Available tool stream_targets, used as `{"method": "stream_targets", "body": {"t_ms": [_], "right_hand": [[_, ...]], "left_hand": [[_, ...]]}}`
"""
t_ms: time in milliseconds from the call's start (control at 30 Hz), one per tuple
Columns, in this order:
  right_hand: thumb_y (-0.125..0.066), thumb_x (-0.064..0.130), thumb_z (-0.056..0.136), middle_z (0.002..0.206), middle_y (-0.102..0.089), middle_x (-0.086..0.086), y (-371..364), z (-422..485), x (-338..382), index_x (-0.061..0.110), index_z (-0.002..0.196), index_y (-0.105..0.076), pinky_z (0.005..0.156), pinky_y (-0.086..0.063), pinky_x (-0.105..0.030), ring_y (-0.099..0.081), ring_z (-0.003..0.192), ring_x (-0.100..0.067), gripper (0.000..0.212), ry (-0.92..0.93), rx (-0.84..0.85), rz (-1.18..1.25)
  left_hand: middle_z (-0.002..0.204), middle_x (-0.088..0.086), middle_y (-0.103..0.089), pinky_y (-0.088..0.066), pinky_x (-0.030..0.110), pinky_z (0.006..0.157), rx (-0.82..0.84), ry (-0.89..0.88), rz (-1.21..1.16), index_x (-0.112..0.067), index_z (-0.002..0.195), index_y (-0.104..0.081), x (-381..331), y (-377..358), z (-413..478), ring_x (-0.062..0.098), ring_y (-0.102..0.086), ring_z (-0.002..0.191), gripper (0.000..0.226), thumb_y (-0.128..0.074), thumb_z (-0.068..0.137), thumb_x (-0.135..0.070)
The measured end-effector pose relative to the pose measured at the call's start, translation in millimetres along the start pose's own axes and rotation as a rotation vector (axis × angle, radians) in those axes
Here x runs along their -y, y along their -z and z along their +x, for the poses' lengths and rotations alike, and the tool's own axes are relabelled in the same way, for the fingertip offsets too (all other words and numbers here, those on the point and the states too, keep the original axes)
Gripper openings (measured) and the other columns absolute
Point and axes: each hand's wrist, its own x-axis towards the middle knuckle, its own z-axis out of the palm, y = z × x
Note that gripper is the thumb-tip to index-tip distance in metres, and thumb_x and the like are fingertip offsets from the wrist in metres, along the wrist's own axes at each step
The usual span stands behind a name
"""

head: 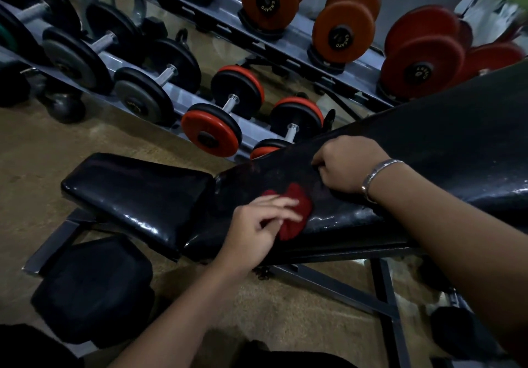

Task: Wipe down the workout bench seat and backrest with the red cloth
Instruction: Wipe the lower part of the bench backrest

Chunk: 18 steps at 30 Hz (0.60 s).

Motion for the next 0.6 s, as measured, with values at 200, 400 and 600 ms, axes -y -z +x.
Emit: {"method": "stream_targets", "body": {"t_ms": [200,400,600], "right_hand": [[-0.050,0.030,0.085,0.105,-0.070,0.002,-6,3,-2,0.032,0.105,-0.072,0.075,-0.052,-0.032,-0.064,0.097,-0.025,0.030,0.015,-0.010,-0.008],[-0.049,0.031,0.084,0.109,-0.070,0.000,-7,3,-3,0.031,0.107,-0.071,0.076,-0.047,-0.033,-0.063,0.102,-0.027,0.032,0.043,-0.039,-0.040],[-0.048,0.030,0.087,0.107,-0.069,0.002,-9,3,-5,0.032,0.106,-0.071,0.070,-0.041,-0.031,-0.062,0.100,-0.025,0.030,0.061,-0.034,-0.025]], "left_hand": [[0.116,-0.016,-0.072,-0.045,0.024,0.110,-0.126,0.150,-0.006,-0.021,0.093,-0.083,20,2,43,0.002,-0.063,0.119,0.046,-0.057,0.088,0.016],[0.113,-0.006,-0.076,-0.039,0.013,0.103,0.076,-0.026,-0.089,-0.011,0.089,-0.083,-10,-9,28,0.000,-0.061,0.118,0.039,-0.060,0.080,0.020],[0.115,-0.008,-0.074,-0.047,0.026,0.109,-0.122,0.148,-0.092,-0.022,0.088,-0.081,26,3,61,0.008,-0.065,0.119,0.047,-0.056,0.088,0.018]]}}
